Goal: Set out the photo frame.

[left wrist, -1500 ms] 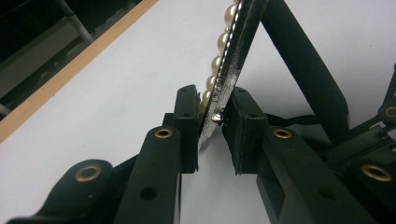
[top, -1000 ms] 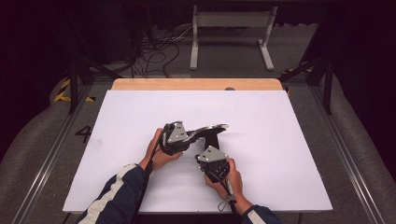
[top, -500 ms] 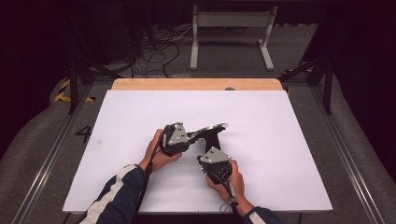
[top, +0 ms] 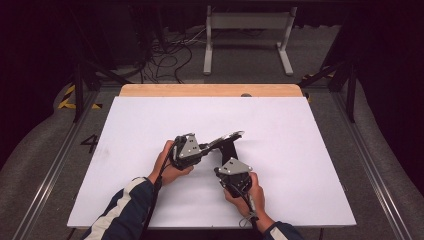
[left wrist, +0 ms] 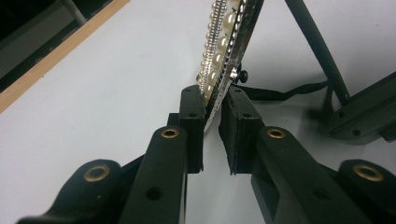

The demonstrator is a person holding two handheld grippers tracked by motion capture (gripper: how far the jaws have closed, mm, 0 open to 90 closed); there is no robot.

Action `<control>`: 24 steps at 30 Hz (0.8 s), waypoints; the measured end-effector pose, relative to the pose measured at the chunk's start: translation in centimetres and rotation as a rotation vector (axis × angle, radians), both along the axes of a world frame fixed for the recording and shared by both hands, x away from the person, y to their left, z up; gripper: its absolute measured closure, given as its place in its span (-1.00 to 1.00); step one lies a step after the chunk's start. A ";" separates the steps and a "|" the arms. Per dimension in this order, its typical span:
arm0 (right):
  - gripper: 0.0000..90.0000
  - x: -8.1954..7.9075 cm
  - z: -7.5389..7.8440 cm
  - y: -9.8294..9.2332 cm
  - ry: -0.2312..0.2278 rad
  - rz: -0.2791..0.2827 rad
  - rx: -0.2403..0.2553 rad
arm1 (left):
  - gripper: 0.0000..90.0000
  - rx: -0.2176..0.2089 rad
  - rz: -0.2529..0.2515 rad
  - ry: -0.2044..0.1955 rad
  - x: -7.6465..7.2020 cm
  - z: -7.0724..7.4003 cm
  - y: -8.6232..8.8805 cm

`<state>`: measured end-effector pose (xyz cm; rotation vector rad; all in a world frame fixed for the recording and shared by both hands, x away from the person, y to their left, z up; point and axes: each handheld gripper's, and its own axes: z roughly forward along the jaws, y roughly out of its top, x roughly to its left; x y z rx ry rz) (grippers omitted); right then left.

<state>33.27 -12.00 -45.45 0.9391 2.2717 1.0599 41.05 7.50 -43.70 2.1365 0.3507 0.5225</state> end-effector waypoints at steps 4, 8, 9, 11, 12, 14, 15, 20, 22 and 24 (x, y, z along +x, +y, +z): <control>1.00 0.0 0.0 -0.1 0.003 0.001 0.003 | 0.75 -0.013 0.000 0.003 0.0 0.0 0.0; 1.00 0.0 0.1 -0.1 0.007 0.003 0.006 | 0.69 -0.037 -0.009 -0.006 -0.2 0.3 0.0; 1.00 0.0 0.1 -0.1 0.007 0.003 0.006 | 0.68 -0.037 -0.009 -0.006 -0.2 0.3 0.0; 1.00 0.1 0.1 -0.1 0.007 0.002 0.006 | 0.67 -0.034 -0.007 -0.009 -0.2 0.3 -0.1; 1.00 0.1 0.1 -0.1 0.007 0.003 0.005 | 0.63 -0.039 -0.006 -0.005 -0.2 0.3 -0.1; 1.00 -0.1 0.1 -0.2 0.006 0.000 0.010 | 0.61 -0.042 -0.005 -0.004 -0.2 0.3 -0.2; 1.00 -0.1 0.2 -0.2 0.001 0.001 0.008 | 0.63 -0.044 -0.004 -0.004 -0.2 0.2 -0.3; 1.00 0.0 0.3 -0.5 0.006 0.001 0.015 | 0.67 -0.023 -0.005 -0.021 -0.2 0.3 -0.4; 1.00 0.0 0.3 -0.5 0.005 0.001 0.016 | 0.74 -0.019 -0.011 -0.018 -0.2 0.3 -0.3; 1.00 0.0 0.3 -0.6 0.011 -0.002 0.018 | 0.74 -0.008 -0.012 -0.023 -0.3 0.4 -0.3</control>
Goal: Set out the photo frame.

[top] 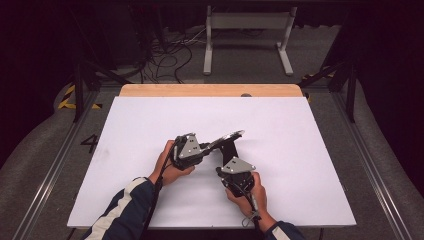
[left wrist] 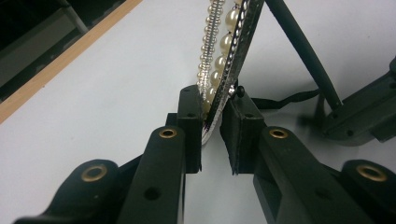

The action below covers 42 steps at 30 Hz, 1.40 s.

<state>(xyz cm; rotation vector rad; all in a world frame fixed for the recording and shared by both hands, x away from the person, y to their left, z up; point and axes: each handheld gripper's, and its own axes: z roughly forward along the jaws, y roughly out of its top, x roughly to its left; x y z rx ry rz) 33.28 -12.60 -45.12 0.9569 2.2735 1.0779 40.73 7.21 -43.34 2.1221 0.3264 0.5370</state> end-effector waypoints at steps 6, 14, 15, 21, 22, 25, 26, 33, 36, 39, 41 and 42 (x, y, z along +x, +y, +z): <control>1.00 0.2 0.0 -0.5 0.010 -0.011 0.002 | 0.74 0.021 -0.007 -0.008 -0.2 0.1 -0.1; 1.00 0.3 0.1 -1.1 0.015 -0.024 0.004 | 0.74 0.029 -0.004 -0.015 -0.4 0.2 -0.3; 1.00 0.3 0.1 -1.1 0.014 -0.024 0.004 | 0.74 0.030 -0.002 -0.015 -0.5 0.2 -0.3; 1.00 0.4 0.2 -1.3 0.009 -0.026 -0.003 | 0.74 0.020 -0.001 -0.015 -0.4 0.2 -0.3; 1.00 0.4 0.2 -1.3 0.009 -0.026 -0.003 | 0.74 0.020 -0.001 -0.015 -0.4 0.2 -0.3; 1.00 0.5 0.3 -1.7 0.015 -0.031 0.001 | 0.70 0.013 -0.001 -0.010 -0.4 0.1 -0.4; 1.00 0.5 0.3 -1.8 0.019 -0.031 0.008 | 0.70 0.016 -0.006 -0.008 -0.3 0.0 -0.5; 1.00 0.4 0.3 -1.9 0.024 -0.024 0.000 | 0.54 0.017 0.005 0.005 0.0 -0.5 -1.0; 1.00 0.4 0.3 -1.8 0.021 -0.026 -0.004 | 0.44 0.014 0.013 0.019 0.1 -0.6 -1.2; 1.00 0.4 0.3 -1.7 0.014 -0.027 0.001 | 0.46 0.015 0.020 0.047 0.5 -0.9 -1.1; 1.00 0.4 0.3 -1.8 0.013 -0.027 0.003 | 0.49 0.012 0.023 0.054 0.5 -0.9 -1.1; 1.00 0.4 0.3 -1.8 0.012 -0.023 0.002 | 0.49 0.010 0.028 0.054 0.5 -1.0 -1.1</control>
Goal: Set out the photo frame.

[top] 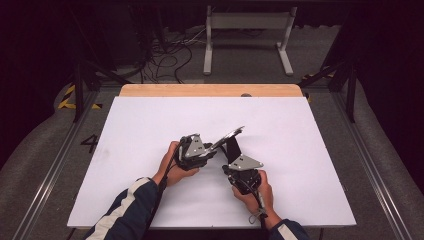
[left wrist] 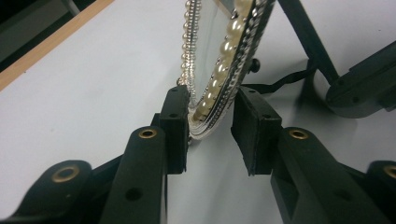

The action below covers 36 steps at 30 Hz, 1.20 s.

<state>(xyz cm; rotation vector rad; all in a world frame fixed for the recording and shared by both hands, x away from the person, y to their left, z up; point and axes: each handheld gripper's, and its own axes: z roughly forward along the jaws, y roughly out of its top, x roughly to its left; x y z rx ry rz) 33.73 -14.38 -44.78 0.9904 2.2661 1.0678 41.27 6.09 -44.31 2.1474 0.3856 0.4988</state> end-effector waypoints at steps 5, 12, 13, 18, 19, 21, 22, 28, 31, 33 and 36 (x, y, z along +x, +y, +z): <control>1.00 -0.1 0.0 0.0 -0.007 0.004 -0.001 | 0.65 -0.022 0.001 0.001 -0.1 0.3 0.1; 1.00 0.1 -0.3 0.3 0.011 0.016 0.009 | 0.70 -0.013 -0.001 -0.007 -0.1 0.3 0.0; 1.00 0.2 -0.3 0.3 0.019 0.012 0.016 | 0.70 -0.003 -0.001 -0.015 -0.1 0.3 0.0; 1.00 0.3 -0.4 -0.1 0.032 -0.002 0.022 | 0.71 0.002 -0.001 -0.022 -0.2 0.4 0.0; 1.00 0.2 -0.4 -0.1 0.031 -0.004 0.016 | 0.70 -0.007 -0.005 -0.014 -0.2 0.4 0.1; 1.00 0.3 -0.4 -0.1 0.033 -0.004 0.019 | 0.69 -0.019 -0.014 -0.004 -0.1 0.3 0.3; 1.00 0.3 -0.5 -0.2 0.037 -0.002 0.023 | 0.69 -0.017 -0.016 -0.005 -0.2 0.3 0.3; 1.00 0.3 -0.5 -0.4 0.045 -0.005 0.026 | 0.71 -0.001 -0.026 -0.021 -0.4 0.4 0.2; 1.00 0.4 -0.5 -0.8 0.049 -0.011 0.026 | 0.72 -0.001 -0.039 -0.025 -0.6 0.6 0.3; 1.00 0.5 -0.6 -1.1 0.052 -0.022 0.028 | 0.74 0.005 -0.046 -0.025 -0.9 0.6 0.2; 1.00 0.7 -0.8 -1.3 0.060 -0.025 0.033 | 0.74 0.012 -0.042 -0.030 -1.0 0.6 0.2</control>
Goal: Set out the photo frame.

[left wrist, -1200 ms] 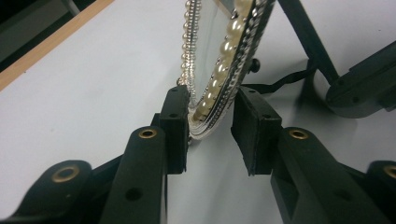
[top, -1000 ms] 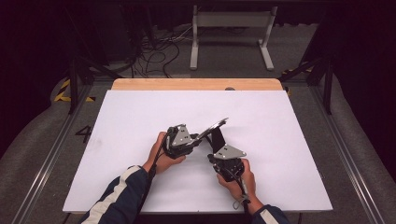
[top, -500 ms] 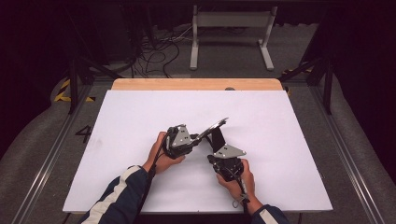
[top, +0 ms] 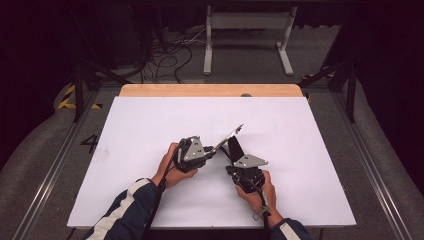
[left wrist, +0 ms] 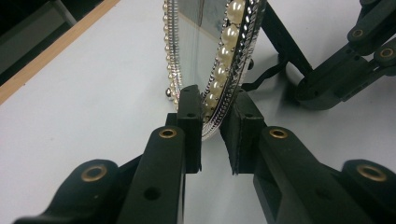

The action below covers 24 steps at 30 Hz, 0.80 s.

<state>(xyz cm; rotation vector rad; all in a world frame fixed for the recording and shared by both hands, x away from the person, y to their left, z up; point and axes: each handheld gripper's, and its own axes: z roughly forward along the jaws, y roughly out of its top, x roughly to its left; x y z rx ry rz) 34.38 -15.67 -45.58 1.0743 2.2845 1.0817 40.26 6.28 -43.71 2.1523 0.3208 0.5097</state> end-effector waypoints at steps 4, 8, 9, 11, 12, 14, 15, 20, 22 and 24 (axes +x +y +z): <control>1.00 0.0 0.1 -0.2 0.003 0.003 0.002 | 0.74 0.010 -0.003 -0.006 -0.2 0.1 -0.1; 1.00 0.2 0.1 -0.5 0.010 -0.004 0.007 | 0.74 0.025 -0.007 -0.019 -0.5 0.3 -0.3; 1.00 0.2 0.1 -0.6 0.011 -0.006 0.008 | 0.74 0.027 -0.004 -0.017 -0.7 0.3 -0.3; 1.00 0.3 0.2 -0.8 0.016 -0.012 0.009 | 0.73 0.032 -0.012 -0.025 -0.8 0.3 -0.5; 1.00 0.3 0.2 -0.9 0.018 -0.011 0.011 | 0.73 0.034 -0.011 -0.026 -0.9 0.3 -0.5; 1.00 0.3 0.2 -1.0 0.019 -0.010 0.011 | 0.73 0.035 -0.014 -0.026 -1.0 0.4 -0.5; 1.00 0.3 0.2 -1.0 0.019 -0.011 0.009 | 0.73 0.036 -0.018 -0.028 -1.0 0.4 -0.6; 1.00 0.4 0.3 -1.6 0.027 -0.017 0.011 | 0.69 0.006 -0.031 0.006 -1.2 0.4 -0.8; 1.00 0.5 0.2 -1.8 0.022 -0.013 0.014 | 0.68 0.002 -0.031 0.012 -1.3 0.3 -0.8; 1.00 0.5 0.2 -1.9 0.022 -0.012 0.013 | 0.68 -0.003 -0.031 0.017 -1.2 0.3 -0.8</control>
